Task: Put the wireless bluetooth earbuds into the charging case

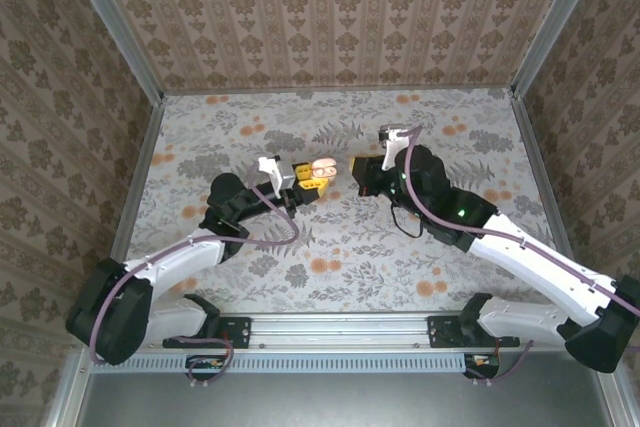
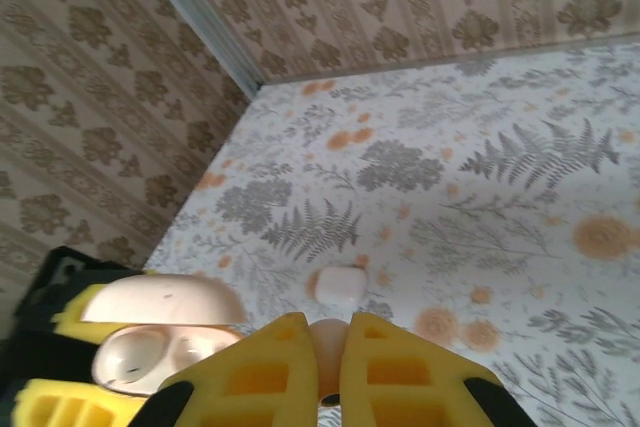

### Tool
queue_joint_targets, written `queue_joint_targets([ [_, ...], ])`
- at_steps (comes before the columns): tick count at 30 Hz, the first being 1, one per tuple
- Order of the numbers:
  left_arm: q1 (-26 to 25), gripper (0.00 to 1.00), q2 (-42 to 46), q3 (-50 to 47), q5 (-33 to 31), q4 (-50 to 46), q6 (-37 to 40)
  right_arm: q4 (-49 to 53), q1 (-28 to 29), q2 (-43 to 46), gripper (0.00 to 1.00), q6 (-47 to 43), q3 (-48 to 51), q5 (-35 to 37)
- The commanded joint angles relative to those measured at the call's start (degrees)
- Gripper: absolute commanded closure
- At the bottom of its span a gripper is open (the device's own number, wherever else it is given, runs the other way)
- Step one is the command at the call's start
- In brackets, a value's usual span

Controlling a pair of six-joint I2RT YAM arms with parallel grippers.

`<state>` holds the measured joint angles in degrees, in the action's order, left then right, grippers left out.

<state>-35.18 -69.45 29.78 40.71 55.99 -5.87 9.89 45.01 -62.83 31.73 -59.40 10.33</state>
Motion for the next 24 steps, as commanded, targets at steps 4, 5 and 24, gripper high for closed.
queue_joint_targets([
  [4,-1.0,1.00,-1.0,2.8,-0.7,4.0,-1.6,-10.1,1.5,1.0,0.92,-0.3,1.6,-0.3],
  [5,-1.1,1.00,-1.0,2.8,-0.8,4.1,-1.6,-10.5,1.6,0.9,0.92,-0.3,1.6,-0.6],
  [24,-1.3,1.00,-0.9,2.6,-0.9,4.3,-2.1,-11.8,2.3,-1.7,0.92,1.3,2.3,-3.6],
])
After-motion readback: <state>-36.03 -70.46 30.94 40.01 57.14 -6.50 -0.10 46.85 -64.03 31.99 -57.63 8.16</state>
